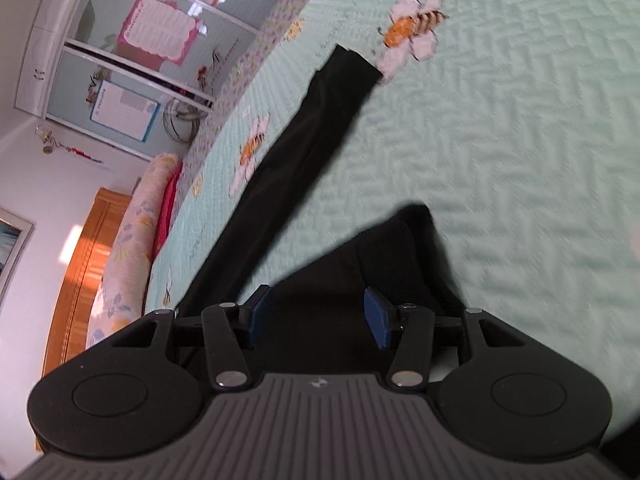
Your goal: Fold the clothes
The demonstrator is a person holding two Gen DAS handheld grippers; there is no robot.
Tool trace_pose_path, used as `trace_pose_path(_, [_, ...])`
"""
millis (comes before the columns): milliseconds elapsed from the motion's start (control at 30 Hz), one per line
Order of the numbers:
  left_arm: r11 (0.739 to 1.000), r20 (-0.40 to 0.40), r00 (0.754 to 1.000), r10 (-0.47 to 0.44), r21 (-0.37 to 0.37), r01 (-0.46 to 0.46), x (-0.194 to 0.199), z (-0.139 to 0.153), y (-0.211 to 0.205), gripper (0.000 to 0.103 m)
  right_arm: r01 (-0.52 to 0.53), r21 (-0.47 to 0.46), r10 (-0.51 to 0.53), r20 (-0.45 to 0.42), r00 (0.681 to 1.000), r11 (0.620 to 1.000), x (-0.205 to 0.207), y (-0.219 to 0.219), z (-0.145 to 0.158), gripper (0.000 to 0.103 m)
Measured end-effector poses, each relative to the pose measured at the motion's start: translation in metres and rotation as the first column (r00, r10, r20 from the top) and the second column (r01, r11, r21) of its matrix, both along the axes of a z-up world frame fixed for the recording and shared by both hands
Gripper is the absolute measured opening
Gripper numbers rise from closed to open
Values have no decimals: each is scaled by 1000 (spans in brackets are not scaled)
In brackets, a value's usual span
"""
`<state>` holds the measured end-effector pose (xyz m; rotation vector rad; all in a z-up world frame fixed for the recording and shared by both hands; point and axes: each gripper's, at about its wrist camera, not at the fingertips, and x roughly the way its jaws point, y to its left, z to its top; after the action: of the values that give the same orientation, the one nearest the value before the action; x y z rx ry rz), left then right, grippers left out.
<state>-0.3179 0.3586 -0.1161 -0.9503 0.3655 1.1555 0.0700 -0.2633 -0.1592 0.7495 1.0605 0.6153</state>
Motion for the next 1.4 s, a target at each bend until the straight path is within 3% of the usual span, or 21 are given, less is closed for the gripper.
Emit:
trace_pose_path(67, [1000, 4, 1000, 27, -3, -27, -10, -1, -13, 4, -33, -4, 33, -17, 999, 999, -13, -12, 1, 51])
trace_pose_path(200, [999, -11, 1000, -9, -42, 9, -6, -4, -30, 8, -42, 1, 42, -13, 999, 999, -37, -40, -7, 52])
trace_pose_path(233, [999, -14, 1000, -20, -50, 19, -3, -4, -34, 12, -31, 23, 32, -17, 999, 999, -39, -44, -13, 52])
trace_pose_path(267, [998, -13, 1000, -19, -57, 18, -1, -5, -36, 28, -21, 41, 21, -21, 1000, 999, -39, -44, -18, 52])
trace_pose_path(300, [998, -8, 1000, -17, -62, 16, 2, -6, -36, 50, -10, 59, 11, -26, 1000, 998, -39, -44, -23, 53])
trace_pose_path(333, [998, -3, 1000, -14, -66, 14, 4, -6, -37, 57, -2, 75, 4, -29, 1000, 997, -39, -43, -28, 54])
trace_pose_path(500, [998, -36, 999, -34, -52, 32, 19, -9, -39, 65, 42, 133, -38, -37, 999, 990, -26, -25, -50, 56])
trace_pose_path(567, [998, -42, 998, -40, -39, 39, 19, -6, -43, 60, 62, 157, -55, -49, 997, 986, -19, -22, -51, 55])
trace_pose_path(600, [999, -45, 998, -44, -31, 42, 19, -5, -44, 32, 61, 154, -54, -46, 997, 986, -16, -20, -50, 42])
trace_pose_path(633, [999, -48, 998, -47, -24, 46, 19, -4, -46, 14, 59, 136, -54, -39, 998, 989, -13, -19, -48, 11])
trace_pose_path(667, [999, -51, 997, -50, -16, 49, 19, -3, -48, 5, 62, 114, -60, -26, 998, 992, -10, -20, -44, 8])
trace_pose_path(733, [998, -35, 998, -60, -11, 60, 17, 2, -54, 4, 103, 102, -108, 42, 993, 989, -7, -33, -27, 6])
trace_pose_path(867, [991, -5, 991, -131, -6, 131, 18, 13, -82, 4, 231, 62, -238, 164, 957, 971, 0, -70, 8, 5])
trace_pose_path(933, [987, -3, 987, -160, -16, 160, 20, 10, -93, 6, 265, 49, -270, 153, 951, 963, 5, -82, 11, 7])
trace_pose_path(967, [987, 1, 987, -158, -36, 158, 20, 5, -93, 12, 269, 33, -271, 125, 954, 963, 8, -83, 8, 11])
trace_pose_path(1000, [986, 5, 988, -154, -58, 154, 20, 0, -92, 29, 264, 5, -263, 91, 960, 965, 9, -82, 2, 18])
trace_pose_path(1033, [987, 10, 991, -137, -80, 137, 19, -4, -89, 39, 254, -19, -252, 68, 965, 967, 9, -80, -4, 27])
trace_pose_path(1067, [989, 13, 993, -113, -98, 114, 15, -7, -87, 50, 257, -37, -255, 62, 965, 966, 7, -78, -8, 28])
trace_pose_path(1133, [991, 12, 996, -89, -94, 90, 7, -4, -85, 52, 307, -58, -300, 107, 948, 950, -2, -79, -6, 28])
trace_pose_path(1300, [997, -35, 997, 69, 31, -68, -16, 28, -78, 55, 428, -67, -390, 306, 869, 901, -16, -86, 25, 38])
trace_pose_path(1400, [989, -27, 994, 104, 107, -100, -16, 45, -77, 60, 396, -17, -364, 357, 860, 918, -9, -73, 42, 45])
